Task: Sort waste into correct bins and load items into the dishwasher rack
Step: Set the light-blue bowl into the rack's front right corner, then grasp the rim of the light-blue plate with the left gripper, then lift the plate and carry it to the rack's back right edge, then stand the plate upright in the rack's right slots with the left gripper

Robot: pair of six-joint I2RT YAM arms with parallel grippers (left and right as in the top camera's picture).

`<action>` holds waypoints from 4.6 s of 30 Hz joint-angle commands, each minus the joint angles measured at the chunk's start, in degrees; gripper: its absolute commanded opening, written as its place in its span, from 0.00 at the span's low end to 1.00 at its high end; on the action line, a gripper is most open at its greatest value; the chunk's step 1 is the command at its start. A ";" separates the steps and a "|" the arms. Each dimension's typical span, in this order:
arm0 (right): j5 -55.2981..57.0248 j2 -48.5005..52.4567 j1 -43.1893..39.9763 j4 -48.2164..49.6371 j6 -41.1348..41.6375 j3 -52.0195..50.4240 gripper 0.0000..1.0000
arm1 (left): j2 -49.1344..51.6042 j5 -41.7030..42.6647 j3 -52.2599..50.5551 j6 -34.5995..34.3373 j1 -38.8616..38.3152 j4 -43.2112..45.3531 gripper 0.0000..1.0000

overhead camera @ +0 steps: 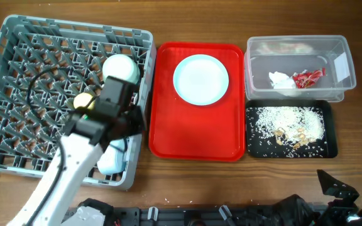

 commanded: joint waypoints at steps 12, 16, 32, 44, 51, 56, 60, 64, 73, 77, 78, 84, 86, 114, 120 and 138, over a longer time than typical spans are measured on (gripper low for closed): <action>-0.02 0.33 -0.02 0.11 0.42 -0.04 1.00 | 20.11 -9.97 -0.09 0.48 -0.74 23.41 0.28; -0.02 0.33 -0.02 0.11 0.42 -0.04 1.00 | 20.13 -9.86 -0.11 0.46 -0.79 26.73 0.16; -0.02 0.33 -0.02 0.11 0.42 -0.04 1.00 | 13.31 -9.03 15.28 5.03 -12.26 25.51 0.37; -0.02 0.33 -0.02 0.11 0.42 -0.04 1.00 | 46.45 -9.11 15.28 5.03 -27.28 54.66 0.55; -0.02 0.33 -0.02 0.11 0.39 -0.04 1.00 | 52.11 -12.74 15.28 5.03 -27.08 51.58 0.47; -0.02 0.33 -0.02 0.11 0.42 -0.04 1.00 | 52.22 -16.37 15.47 5.05 -26.97 48.78 0.04; -0.02 0.33 -0.02 0.11 0.42 -0.04 1.00 | 37.99 -16.33 17.62 5.03 -26.45 45.16 0.04; -0.02 0.33 -0.02 0.11 0.39 -0.04 1.00 | 15.63 -7.63 17.68 5.01 -21.33 37.92 0.04; -0.02 0.33 -0.02 0.11 0.42 -0.04 1.00 | 11.80 63.49 17.66 -4.83 26.73 38.71 0.04; -0.02 0.33 -0.02 0.11 0.42 -0.04 1.00 | 27.23 76.76 17.66 -14.62 31.95 50.80 0.04; -0.02 0.33 -0.02 0.11 0.42 -0.04 1.00 | 30.77 78.55 17.66 -16.96 32.02 52.65 0.04; -0.02 0.33 -0.02 0.11 0.39 -0.04 1.00 | 35.52 70.88 17.64 -19.04 32.02 54.14 0.04; -0.02 0.33 -0.02 0.11 0.39 -0.04 1.00 | 35.56 61.27 17.64 -19.04 31.85 50.53 0.06; -0.02 0.33 -0.02 0.11 0.42 -0.04 1.00 | 22.38 -25.66 17.64 3.65 1.20 26.69 1.00; -0.02 0.33 -0.02 0.11 0.39 -0.04 1.00 | 22.45 -21.33 17.64 6.10 0.87 27.82 1.00; -0.02 0.33 -0.02 0.11 0.39 -0.04 1.00 | 32.13 -23.08 17.64 9.57 -7.98 38.10 0.04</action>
